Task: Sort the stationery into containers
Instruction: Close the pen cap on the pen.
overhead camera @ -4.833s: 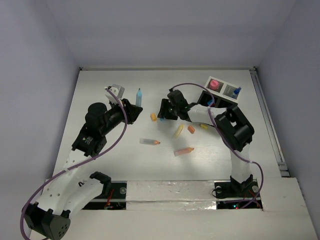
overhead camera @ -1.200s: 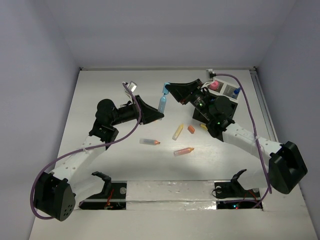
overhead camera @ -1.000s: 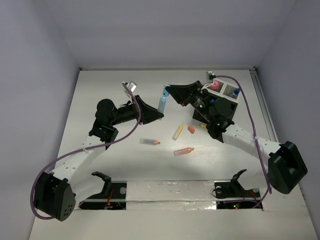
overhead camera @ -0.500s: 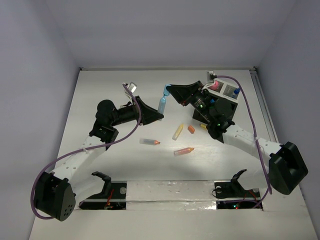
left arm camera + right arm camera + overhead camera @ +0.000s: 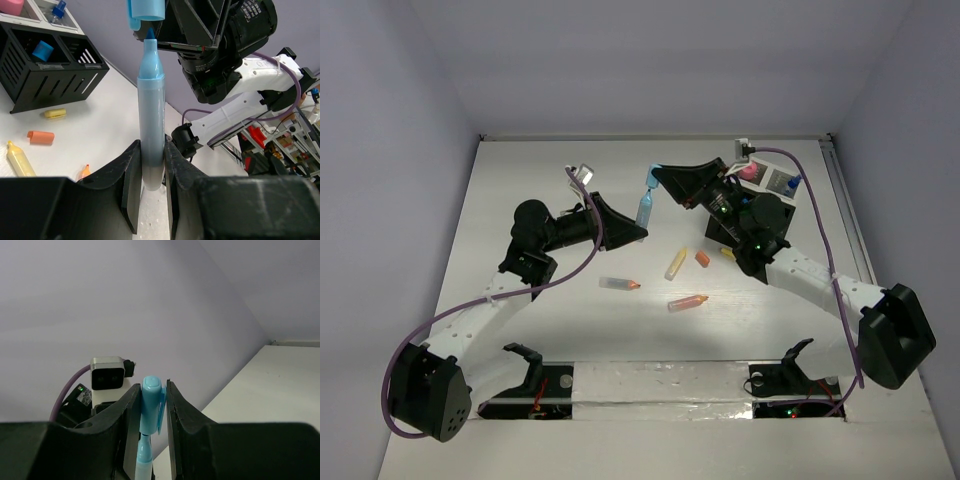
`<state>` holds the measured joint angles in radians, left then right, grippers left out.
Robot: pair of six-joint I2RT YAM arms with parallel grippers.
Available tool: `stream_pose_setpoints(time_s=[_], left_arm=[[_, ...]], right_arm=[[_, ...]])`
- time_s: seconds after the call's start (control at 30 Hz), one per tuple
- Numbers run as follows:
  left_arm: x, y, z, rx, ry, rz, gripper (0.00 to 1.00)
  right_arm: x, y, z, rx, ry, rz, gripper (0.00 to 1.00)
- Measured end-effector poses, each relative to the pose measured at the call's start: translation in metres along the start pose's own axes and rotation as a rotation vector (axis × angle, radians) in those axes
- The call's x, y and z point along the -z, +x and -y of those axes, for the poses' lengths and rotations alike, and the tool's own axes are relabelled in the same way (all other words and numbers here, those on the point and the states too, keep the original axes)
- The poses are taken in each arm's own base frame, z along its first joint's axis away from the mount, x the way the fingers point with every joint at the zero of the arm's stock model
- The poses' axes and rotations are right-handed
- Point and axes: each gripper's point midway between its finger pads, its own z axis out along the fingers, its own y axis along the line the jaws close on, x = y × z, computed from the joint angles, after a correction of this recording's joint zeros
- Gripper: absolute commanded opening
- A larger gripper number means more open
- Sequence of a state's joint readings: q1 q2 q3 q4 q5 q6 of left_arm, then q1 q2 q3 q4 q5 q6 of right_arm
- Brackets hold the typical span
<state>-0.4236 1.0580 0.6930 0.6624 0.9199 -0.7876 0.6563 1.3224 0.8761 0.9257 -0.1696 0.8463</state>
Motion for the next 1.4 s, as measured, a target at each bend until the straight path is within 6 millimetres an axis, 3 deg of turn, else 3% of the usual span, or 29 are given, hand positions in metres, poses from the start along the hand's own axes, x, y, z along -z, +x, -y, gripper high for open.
stream_pose_setpoints(time_s=[0.63, 1.4], left_arm=[[0.0, 0.0, 0.0, 0.005, 0.0, 0.002, 0.0], [-0.001, -0.01, 0.022, 0.046, 0.087, 0.073, 0.0]], right_arm=[[0.011, 0.018, 0.001, -0.026, -0.033, -0.059, 0.0], [0.021, 0.019, -0.025, -0.063, -0.169, -0.024, 0.0]])
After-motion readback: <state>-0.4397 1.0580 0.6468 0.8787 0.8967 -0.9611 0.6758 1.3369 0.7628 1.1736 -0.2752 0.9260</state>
